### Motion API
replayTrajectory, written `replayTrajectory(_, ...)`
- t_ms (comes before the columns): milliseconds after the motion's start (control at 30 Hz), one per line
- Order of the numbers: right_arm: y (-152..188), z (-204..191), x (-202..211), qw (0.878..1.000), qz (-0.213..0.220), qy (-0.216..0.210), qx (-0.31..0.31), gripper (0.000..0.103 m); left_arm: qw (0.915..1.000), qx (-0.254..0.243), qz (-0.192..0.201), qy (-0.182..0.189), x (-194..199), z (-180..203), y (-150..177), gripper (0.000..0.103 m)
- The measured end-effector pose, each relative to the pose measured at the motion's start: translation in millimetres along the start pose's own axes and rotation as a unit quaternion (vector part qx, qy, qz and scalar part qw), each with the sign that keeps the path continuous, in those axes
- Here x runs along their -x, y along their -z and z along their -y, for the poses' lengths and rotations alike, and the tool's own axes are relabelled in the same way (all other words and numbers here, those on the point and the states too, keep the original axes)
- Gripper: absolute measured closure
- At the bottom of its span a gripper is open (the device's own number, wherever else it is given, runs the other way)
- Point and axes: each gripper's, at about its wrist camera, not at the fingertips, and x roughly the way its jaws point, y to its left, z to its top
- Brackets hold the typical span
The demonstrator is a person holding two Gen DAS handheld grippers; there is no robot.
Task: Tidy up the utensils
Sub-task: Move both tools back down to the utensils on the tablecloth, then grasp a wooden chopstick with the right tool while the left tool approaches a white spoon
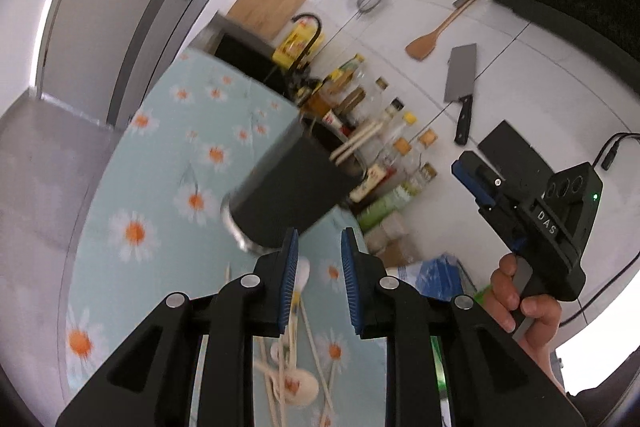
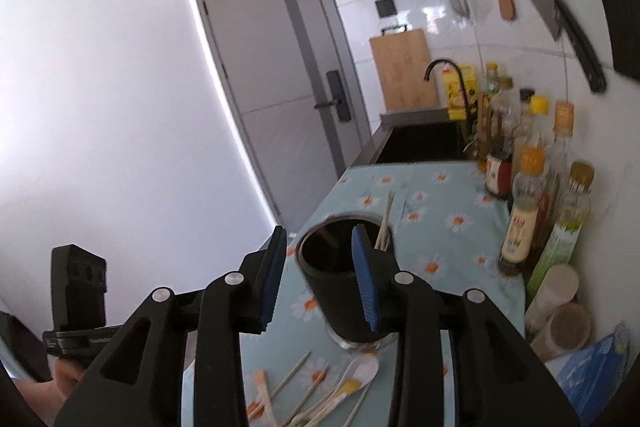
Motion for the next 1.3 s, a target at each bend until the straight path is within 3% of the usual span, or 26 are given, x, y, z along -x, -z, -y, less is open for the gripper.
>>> replayTrajectory(133, 25.1, 1.2, -8.2, 0.998, -0.054, -0.024, -0.028, 0.068, 0.9993, 0.023, -0.027, -0.006, -1.6, -8.7, 19.8, 0.082)
replayTrajectory(300, 61.5, 8.2, -28.8, 0.984, -0.149, -0.048, -0.09, 0.068, 0.9969, 0.055, -0.054, -0.016, -1.1, -21.9, 43.9, 0.082)
replayTrajectory(433, 91.1, 12.8, -51.1, 0.959, -0.234, -0.056, -0.148, 0.065, 0.9953, 0.068, -0.066, -0.019, 0.9, -30.0, 59.0, 0.082)
replayTrajectory(567, 111.2, 14.2, -70.0, 0.934, -0.291, -0.06, -0.2, 0.065, 0.9938, 0.083, -0.072, -0.015, 3.4, -38.0, 68.4, 0.082)
replayTrajectory(767, 129.5, 14.3, -95.9, 0.896, -0.361, -0.034, -0.256, 0.066, 0.9925, 0.099, -0.07, -0.009, 10.4, -52.3, 75.2, 0.082)
replayTrajectory(933, 135.7, 2.6, -110.3, 0.889, -0.391, 0.015, -0.238, 0.069, 0.9909, 0.114, -0.071, 0.002, 15.0, -66.7, 78.1, 0.082)
replayTrajectory(1167, 154.8, 7.8, -139.4, 0.849, -0.446, 0.08, -0.272, 0.079, 0.9892, 0.123, -0.077, 0.022, 16.2, -77.8, 81.6, 0.082)
replayTrajectory(1300, 158.1, 3.8, -151.5, 0.839, -0.459, 0.113, -0.269, 0.08, 0.9869, 0.131, -0.083, 0.045, 14.1, -85.9, 82.2, 0.082)
